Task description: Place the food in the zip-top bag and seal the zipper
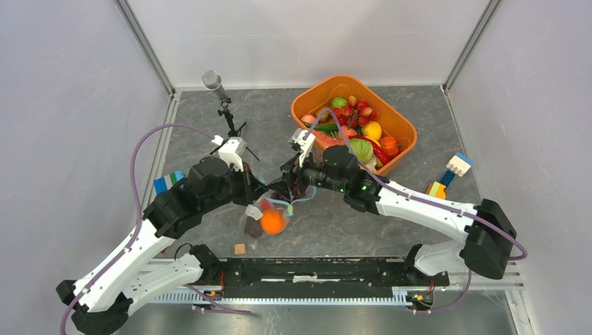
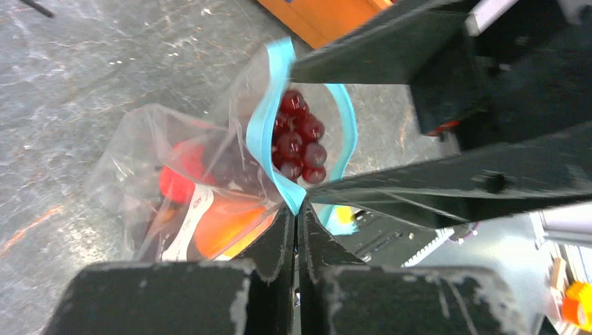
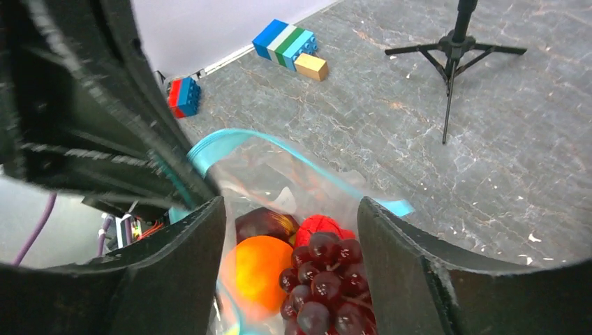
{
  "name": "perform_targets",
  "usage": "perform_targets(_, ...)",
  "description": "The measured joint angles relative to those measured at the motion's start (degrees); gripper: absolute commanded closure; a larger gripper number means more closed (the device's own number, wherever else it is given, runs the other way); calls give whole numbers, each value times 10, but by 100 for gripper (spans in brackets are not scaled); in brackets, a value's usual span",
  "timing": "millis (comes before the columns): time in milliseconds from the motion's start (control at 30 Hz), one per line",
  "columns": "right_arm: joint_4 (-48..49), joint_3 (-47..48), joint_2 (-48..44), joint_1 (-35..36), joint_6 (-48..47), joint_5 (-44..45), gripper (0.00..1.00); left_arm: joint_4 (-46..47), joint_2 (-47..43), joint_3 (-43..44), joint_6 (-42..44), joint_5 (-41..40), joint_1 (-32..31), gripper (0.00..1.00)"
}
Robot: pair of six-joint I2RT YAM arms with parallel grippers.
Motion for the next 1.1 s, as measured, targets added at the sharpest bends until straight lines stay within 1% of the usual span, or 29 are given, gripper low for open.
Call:
perform_targets(133, -12, 0, -44, -2, -13, -26, 24, -12, -15, 0, -9, -34, 0, 98)
perform_targets(233, -12, -2, -105, 0, -19, -32, 24, -17, -17, 0, -10, -56, 0, 98)
perform_targets(333, -19, -14, -163, 2, -19, 5, 24, -18, -17, 0, -10, -65, 1, 98)
perform_targets(400, -31, -25, -177, 2, -17, 38, 25, -18, -17, 0, -11, -70, 1, 98)
perform_targets(500, -42, -53, -167, 2, 1, 81, 26, -17, -17, 0, -11, -73, 1, 98)
perform_targets(700, -65, -115, -79, 2, 56, 125, 29, -16, -17, 0, -13, -71, 1, 98)
perform_targets(933, -38, -115, -33, -3, 107, 156, 32, -16, -23, -7, -13, -63, 1, 98)
perform_targets(1000, -32, -115, -21, -10, 123, 162, 34, -16, -24, -9, -13, -60, 1, 98)
perform_targets(1100, -16, -119, -10, -26, 144, 158, 35, -17, -25, -9, -13, -58, 1, 98)
